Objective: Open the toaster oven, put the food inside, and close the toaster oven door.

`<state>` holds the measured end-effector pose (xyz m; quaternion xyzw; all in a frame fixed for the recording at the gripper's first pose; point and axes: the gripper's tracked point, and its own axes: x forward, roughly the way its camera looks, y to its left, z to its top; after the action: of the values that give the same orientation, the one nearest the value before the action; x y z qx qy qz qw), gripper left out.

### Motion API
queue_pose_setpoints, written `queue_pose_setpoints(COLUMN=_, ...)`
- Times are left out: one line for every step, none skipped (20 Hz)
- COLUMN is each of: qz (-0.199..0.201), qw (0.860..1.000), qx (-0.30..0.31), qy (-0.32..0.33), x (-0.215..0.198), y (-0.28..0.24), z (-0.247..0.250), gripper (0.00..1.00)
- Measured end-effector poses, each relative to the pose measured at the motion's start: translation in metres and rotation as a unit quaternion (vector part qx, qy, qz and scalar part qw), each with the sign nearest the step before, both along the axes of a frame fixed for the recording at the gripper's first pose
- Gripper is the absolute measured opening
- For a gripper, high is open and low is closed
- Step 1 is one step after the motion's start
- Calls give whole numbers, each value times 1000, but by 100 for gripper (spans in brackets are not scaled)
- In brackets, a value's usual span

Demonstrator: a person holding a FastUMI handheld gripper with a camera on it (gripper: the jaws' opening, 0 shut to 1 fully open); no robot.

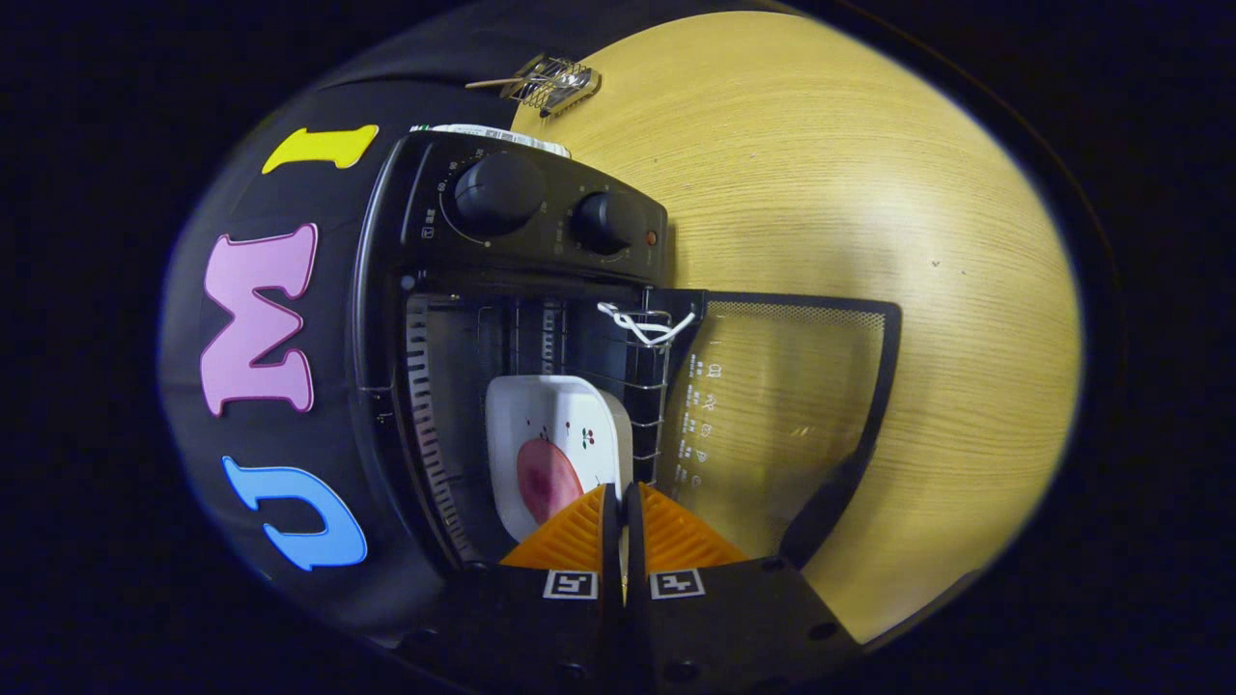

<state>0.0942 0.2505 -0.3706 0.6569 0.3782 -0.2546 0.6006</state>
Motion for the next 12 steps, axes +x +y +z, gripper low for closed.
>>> queue_pose_setpoints(qz=-6, qw=1000, qx=-1, qy=-1, x=5, y=1, z=-1, gripper=5)
queue_pose_setpoints(qz=-8, qw=1000, qx=0, qy=1, x=8, y=4, z=-3, gripper=5)
queue_pose_setpoints(qz=-12, qw=1000, qx=0, qy=7, x=10, y=6, z=-6, gripper=5)
queue_pose_setpoints(qz=-16, qw=1000, qx=1, qy=13, x=12, y=8, z=-9, gripper=5)
queue_pose_setpoints(qz=-23, qw=1000, qx=0, qy=15, x=14, y=8, z=-11, gripper=5)
queue_pose_setpoints(qz=-28, qw=1000, qx=0, qy=11, x=18, y=8, z=-11, gripper=5)
queue_pose_setpoints(qz=-32, qw=999, qx=1, qy=9, x=21, y=10, z=-12, gripper=5)
queue_pose_setpoints(qz=-33, qw=999, qx=3, qy=8, x=23, y=11, z=-13, gripper=5)
queue_pose_setpoints(qz=-34, qw=999, qx=5, qy=7, x=25, y=12, z=-14, gripper=5)
queue_pose_setpoints(qz=-35, qw=999, qx=7, qy=8, x=26, y=13, z=-16, gripper=5)
queue_pose_setpoints(qz=-34, qw=999, qx=9, qy=8, x=27, y=14, z=-16, gripper=5)
queue_pose_setpoints(qz=-32, qw=999, qx=9, qy=4, x=28, y=15, z=-16, gripper=6)
